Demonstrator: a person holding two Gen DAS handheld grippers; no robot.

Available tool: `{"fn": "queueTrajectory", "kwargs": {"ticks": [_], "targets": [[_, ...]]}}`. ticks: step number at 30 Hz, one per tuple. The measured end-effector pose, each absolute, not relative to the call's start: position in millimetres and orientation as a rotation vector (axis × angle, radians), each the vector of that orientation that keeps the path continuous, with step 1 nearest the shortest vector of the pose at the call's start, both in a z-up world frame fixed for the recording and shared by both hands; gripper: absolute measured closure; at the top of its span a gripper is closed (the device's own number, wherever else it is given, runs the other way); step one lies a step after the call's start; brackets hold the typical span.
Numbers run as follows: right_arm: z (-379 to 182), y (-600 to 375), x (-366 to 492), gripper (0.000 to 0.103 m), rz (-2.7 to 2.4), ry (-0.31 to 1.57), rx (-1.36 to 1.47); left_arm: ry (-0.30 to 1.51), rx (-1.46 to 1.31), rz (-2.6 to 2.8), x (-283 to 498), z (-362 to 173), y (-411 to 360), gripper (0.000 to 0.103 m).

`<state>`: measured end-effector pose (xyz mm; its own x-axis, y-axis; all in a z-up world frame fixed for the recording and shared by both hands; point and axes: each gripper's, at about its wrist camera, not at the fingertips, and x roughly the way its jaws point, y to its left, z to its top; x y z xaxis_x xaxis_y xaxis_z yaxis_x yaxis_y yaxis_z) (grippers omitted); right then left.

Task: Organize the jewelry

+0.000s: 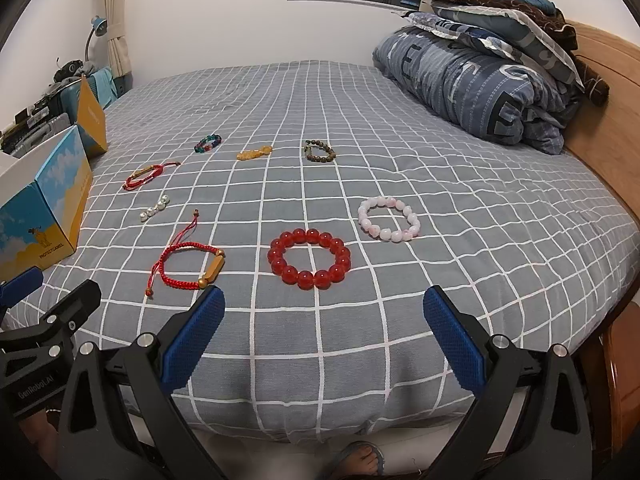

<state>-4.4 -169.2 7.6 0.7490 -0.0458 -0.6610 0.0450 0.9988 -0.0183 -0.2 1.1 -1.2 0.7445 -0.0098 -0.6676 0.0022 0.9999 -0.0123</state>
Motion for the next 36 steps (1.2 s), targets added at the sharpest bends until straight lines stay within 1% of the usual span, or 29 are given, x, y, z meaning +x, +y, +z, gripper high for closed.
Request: {"fn": "queueTrajectory", "kwargs": {"ticks": [36], "targets": [[12.2,-169.5,-7.5,0.007,-0.051,0.704,-0.001,0.736,-0.009,-0.010,-2.2,-1.1,-2.4,0.006]]}}
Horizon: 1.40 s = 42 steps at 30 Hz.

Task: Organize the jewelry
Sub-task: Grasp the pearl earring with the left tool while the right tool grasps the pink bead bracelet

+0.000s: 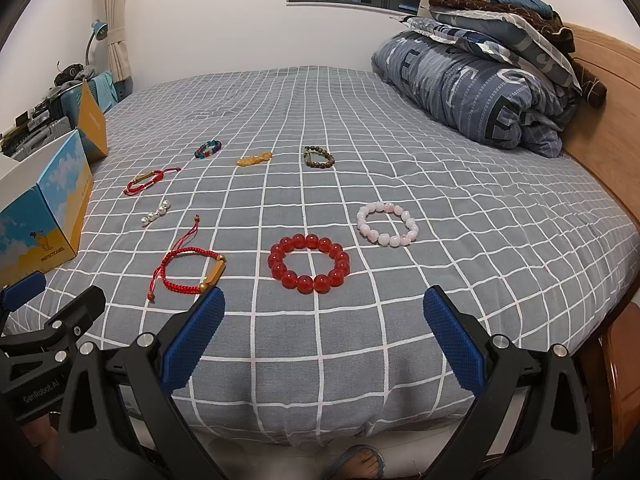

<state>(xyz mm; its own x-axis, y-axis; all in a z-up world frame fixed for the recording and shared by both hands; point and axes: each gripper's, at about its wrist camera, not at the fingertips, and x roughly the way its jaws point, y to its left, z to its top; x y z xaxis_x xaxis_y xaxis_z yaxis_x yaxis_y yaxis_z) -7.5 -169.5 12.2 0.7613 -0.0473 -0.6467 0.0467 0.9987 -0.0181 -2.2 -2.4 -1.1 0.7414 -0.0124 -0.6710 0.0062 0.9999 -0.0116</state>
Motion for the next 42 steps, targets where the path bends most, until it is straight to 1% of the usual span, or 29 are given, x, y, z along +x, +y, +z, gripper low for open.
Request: {"fn": "queueTrajectory", "kwargs": {"ticks": [11,16,23,27,33,37,42], "targets": [[14,-170,-8,0.007,-0.052,0.701,-0.002,0.731,-0.008,-0.012,-3,1,-4,0.006],[21,-176,-4,0.007,-0.063,0.697,0.002,0.743,-0.025,-0.018,5,16,-2,0.006],[50,-190,15,0.008,-0.091,0.690,-0.015,0.744,-0.046,-0.002,36,42,9,0.006],[54,-209,47,0.008,-0.133,0.752,-0.006,0.780,-0.030,0.013,72,42,10,0.006],[36,-235,107,0.008,-0.166,0.870,0.000,0.868,-0.021,0.010,127,25,7,0.006],[10,-246,142,0.008,-0.157,0.954,0.028,0.903,0.007,0.024,157,12,4,0.006],[-24,-252,163,0.008,-0.154,1.019,0.040,0.953,-0.002,-0.008,181,-15,7,0.006]]}}
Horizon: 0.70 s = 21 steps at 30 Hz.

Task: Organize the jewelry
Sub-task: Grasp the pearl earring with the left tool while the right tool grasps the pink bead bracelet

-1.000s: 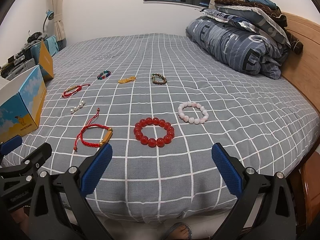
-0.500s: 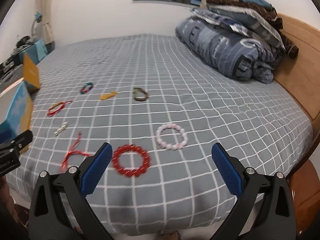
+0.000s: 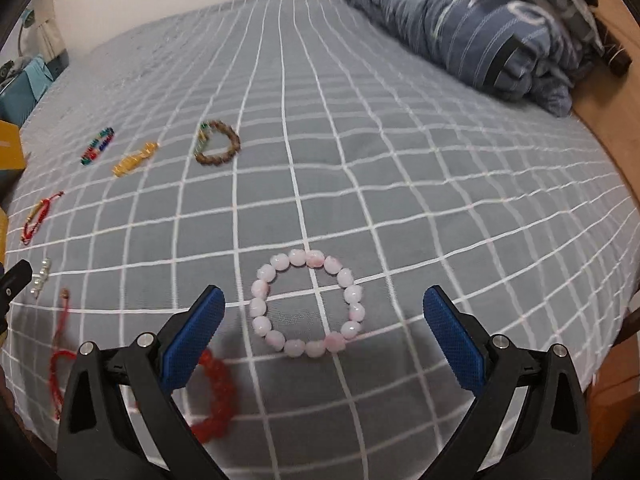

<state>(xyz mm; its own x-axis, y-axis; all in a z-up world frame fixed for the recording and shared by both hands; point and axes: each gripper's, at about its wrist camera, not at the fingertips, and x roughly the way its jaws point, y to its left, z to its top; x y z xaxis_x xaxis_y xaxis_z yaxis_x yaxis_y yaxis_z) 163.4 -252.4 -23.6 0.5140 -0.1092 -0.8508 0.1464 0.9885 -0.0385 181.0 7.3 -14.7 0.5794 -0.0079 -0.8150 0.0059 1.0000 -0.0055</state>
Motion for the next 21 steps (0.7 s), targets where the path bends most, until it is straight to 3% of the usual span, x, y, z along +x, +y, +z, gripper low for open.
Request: {"fn": "queueTrajectory", "kwargs": {"ticks": [12,16,21], "targets": [[-59,-246,175,0.008,-0.115,1.077,0.064,1.024,-0.018,-0.028,201,-55,20,0.006],[-60,-247,172,0.013,-0.101,1.075,0.073,1.021,-0.014,-0.034,197,-55,20,0.008],[-58,-246,167,0.024,-0.091,1.066,0.061,1.007,-0.013,-0.034,187,-53,16,0.030]]}}
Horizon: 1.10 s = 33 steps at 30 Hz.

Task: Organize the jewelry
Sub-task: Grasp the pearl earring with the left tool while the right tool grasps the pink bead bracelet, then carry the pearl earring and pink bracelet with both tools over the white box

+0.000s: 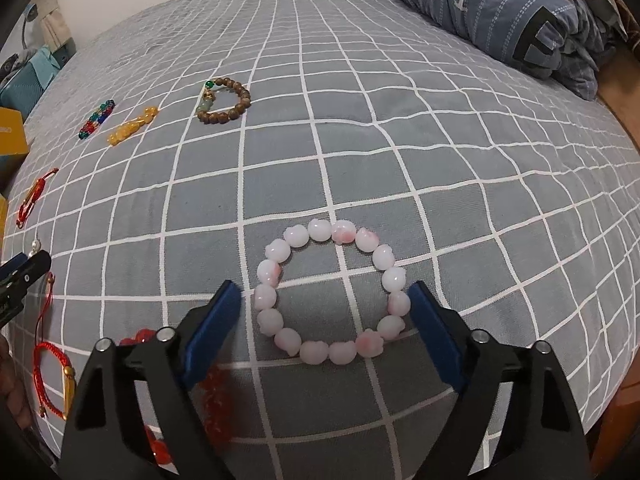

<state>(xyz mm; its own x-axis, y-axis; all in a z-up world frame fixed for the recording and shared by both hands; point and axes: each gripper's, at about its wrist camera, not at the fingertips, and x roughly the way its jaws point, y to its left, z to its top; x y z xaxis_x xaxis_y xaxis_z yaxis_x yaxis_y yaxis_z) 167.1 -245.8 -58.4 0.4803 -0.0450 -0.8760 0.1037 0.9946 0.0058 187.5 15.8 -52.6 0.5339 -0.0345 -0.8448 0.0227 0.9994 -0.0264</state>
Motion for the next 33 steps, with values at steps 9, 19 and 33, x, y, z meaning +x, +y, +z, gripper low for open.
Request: {"fn": "queueTrajectory", "kwargs": {"ticks": [9,19,33], "targets": [[-54,-244,160,0.054,-0.101,1.052,0.069,1.024,-0.045,-0.070,184,-48,17,0.067],[-49,-244,160,0.084,-0.127,1.029,0.065,1.020,-0.077,-0.100,179,-43,18,0.092],[-26,-243,151,0.085,-0.105,0.917,0.083,0.950,-0.053,-0.128,166,-24,10,0.092]]}}
